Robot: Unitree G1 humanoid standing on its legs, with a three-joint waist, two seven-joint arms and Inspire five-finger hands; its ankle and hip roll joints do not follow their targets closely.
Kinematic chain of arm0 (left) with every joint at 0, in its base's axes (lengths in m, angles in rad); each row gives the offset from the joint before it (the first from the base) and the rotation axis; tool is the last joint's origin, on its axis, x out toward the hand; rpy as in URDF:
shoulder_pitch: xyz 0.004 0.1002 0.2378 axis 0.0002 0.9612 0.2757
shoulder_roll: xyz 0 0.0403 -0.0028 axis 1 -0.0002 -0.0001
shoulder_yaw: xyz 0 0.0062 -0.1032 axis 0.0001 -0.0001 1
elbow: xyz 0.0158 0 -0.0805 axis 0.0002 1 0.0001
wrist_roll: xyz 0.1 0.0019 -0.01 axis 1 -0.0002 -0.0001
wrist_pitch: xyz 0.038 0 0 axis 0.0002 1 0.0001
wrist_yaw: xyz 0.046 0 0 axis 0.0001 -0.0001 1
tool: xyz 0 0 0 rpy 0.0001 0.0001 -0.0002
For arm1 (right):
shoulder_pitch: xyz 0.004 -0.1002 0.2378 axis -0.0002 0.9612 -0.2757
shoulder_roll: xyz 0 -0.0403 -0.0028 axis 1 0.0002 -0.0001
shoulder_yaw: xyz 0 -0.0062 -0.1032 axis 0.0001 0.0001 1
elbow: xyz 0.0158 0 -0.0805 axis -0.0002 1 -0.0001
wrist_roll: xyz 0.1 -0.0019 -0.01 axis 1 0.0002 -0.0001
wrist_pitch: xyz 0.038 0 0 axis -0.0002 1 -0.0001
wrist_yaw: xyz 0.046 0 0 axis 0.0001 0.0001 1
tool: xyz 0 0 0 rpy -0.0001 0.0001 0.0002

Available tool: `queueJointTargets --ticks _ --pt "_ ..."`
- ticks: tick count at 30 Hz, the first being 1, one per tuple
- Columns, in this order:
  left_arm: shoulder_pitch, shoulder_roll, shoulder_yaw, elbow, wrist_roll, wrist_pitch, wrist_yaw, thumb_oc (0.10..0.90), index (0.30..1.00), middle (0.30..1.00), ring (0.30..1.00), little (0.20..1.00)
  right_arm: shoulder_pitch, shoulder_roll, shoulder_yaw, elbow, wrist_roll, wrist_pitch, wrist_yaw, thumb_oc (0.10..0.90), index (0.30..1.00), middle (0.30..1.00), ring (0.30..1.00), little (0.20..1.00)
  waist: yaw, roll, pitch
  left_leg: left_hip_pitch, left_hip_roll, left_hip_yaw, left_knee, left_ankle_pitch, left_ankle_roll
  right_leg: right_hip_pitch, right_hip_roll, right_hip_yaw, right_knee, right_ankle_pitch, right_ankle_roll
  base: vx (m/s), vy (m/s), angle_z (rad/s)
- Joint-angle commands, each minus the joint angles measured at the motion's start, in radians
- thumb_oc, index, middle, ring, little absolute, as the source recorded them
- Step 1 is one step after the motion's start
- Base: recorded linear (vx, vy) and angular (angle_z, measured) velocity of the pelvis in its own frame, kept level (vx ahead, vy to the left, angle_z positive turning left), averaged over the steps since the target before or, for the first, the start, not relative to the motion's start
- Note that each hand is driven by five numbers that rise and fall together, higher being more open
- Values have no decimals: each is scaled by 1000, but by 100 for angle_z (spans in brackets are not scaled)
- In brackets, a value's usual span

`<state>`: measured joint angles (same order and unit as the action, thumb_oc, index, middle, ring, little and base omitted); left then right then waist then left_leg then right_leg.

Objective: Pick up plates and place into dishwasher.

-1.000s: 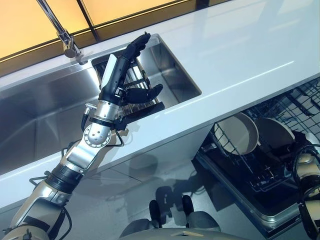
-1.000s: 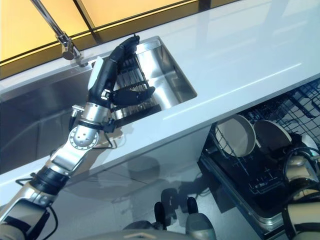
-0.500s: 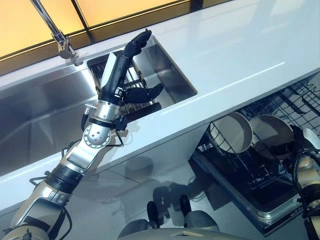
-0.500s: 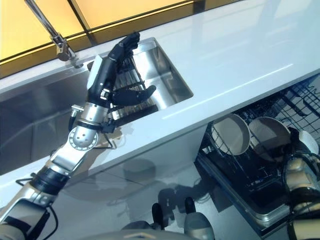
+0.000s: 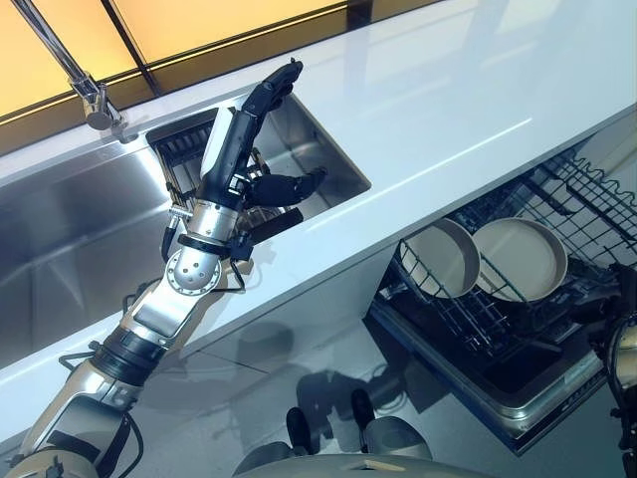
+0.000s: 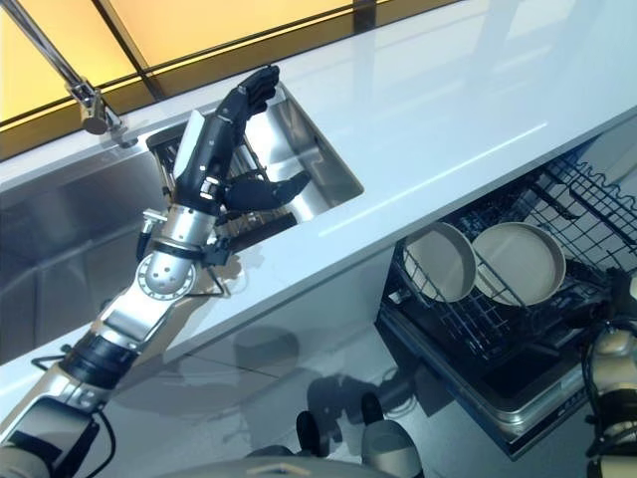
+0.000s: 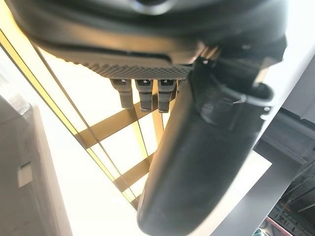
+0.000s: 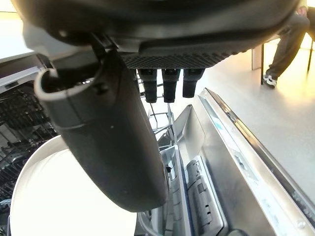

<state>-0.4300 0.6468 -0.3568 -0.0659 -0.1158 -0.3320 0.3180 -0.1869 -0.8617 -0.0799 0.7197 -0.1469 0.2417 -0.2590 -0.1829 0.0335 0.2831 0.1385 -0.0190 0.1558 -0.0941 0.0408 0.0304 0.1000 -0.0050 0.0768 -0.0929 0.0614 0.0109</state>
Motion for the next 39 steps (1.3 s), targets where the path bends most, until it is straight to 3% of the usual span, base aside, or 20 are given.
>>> queueJointTargets --ticks 1,2,3,9,18,39 --pt "-55 -3 21 -30 20 -123 33 800 900 900 900 900 -1 -134 -72 -6 -45 -17 -118 800 900 900 900 900 3 -43 -134 16 -24 7 7 -164 27 15 92 8 6 -75 16 0 0 0" --pt "-55 -3 21 -28 19 -124 32 800 900 900 900 900 4 -133 -76 -7 -44 -13 -104 800 900 900 900 900 3 -43 -135 15 -24 7 7 -164 27 15 92 8 6 -75 17 0 0 0" --pt "-53 -3 26 -27 17 -126 27 800 900 900 900 900 17 -129 -81 -5 -44 -12 -67 100 300 300 300 200 3 -45 -137 14 -24 6 7 -164 27 14 92 8 6 -74 18 0 0 0" --pt "-58 -4 31 -35 7 -122 15 800 900 900 900 900 44 -108 -53 33 -59 -35 14 100 300 300 300 200 9 -54 -142 15 -23 5 7 -164 29 14 91 4 6 -75 18 0 0 0" --pt "-61 2 21 -51 -7 -109 -8 800 900 900 900 900 14 -70 5 176 -65 -55 48 100 300 300 300 200 32 -46 -132 18 -22 -2 7 -161 30 19 86 -13 6 -75 16 6 -20 1" --pt "-140 42 1 -74 20 -107 40 800 900 900 900 900 -168 23 176 318 -68 -38 52 100 300 300 300 200 65 11 -31 -34 -33 -29 7 -145 27 -26 66 -58 6 -72 11 -20 -37 4"
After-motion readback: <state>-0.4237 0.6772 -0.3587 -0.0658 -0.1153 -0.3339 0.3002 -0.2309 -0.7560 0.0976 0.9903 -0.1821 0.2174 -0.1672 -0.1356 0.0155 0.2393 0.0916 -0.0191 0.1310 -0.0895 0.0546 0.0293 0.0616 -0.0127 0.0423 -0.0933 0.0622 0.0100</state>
